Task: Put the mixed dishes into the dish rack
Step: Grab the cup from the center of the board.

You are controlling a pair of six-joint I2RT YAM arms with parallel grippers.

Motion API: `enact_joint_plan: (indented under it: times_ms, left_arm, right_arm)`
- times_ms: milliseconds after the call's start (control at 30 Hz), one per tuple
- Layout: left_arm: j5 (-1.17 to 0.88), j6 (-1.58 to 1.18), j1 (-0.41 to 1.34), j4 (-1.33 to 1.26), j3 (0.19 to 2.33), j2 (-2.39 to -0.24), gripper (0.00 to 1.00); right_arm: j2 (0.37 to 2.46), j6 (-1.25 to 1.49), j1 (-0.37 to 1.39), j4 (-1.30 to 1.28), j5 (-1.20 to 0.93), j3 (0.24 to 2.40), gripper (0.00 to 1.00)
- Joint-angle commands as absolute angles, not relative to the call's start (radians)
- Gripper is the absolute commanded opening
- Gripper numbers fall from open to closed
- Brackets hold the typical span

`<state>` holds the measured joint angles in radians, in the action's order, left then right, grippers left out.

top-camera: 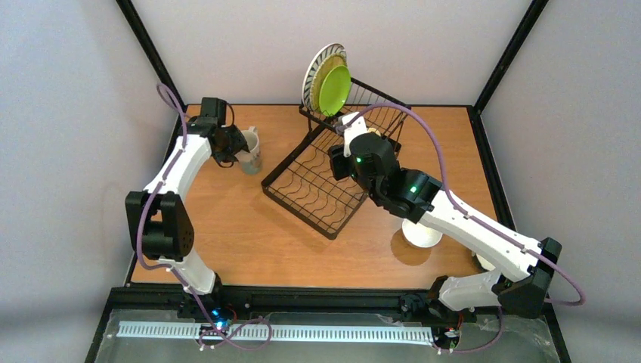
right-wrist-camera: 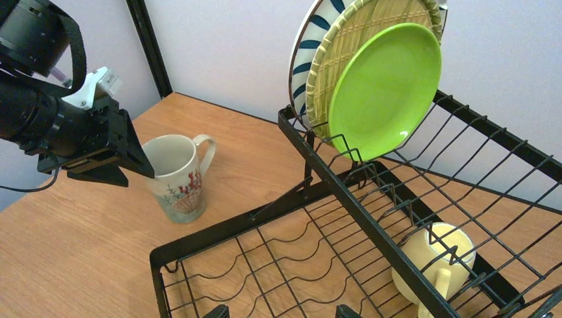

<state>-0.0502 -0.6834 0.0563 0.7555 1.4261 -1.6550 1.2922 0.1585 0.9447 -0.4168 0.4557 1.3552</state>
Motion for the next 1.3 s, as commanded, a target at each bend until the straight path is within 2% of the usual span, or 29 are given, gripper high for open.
enact_joint_plan:
  times_ms: [0,667,867,1033,1267]
  left_arm:
    - [-0.055,-0.669,0.032,0.755,1.468,-1.692,0.92]
    - [-0.037,-0.666,0.015,0.765,1.534,-1.779,0.91]
    - [-0.036,-0.654,0.015,0.745,1.502,-1.807,0.88]
    - [-0.051,-0.642,0.015,0.727,1.47,-1.837,0.76]
    - [-0.061,-0.628,0.015,0.726,1.458,-1.879,0.39]
  right_arm:
    - [1.256,0.161,0.937,-0.408,0.446,1.324,0.93]
    - [1.25,0.16,0.935,-0.407,0.433,1.301,0.93]
    - [1.254,0.156,0.936,-0.406,0.433,1.303,0.93]
    - [1.26,0.15,0.936,-0.402,0.433,1.307,0.93]
    - [1.265,0.151,0.933,-0.394,0.422,1.306,0.93]
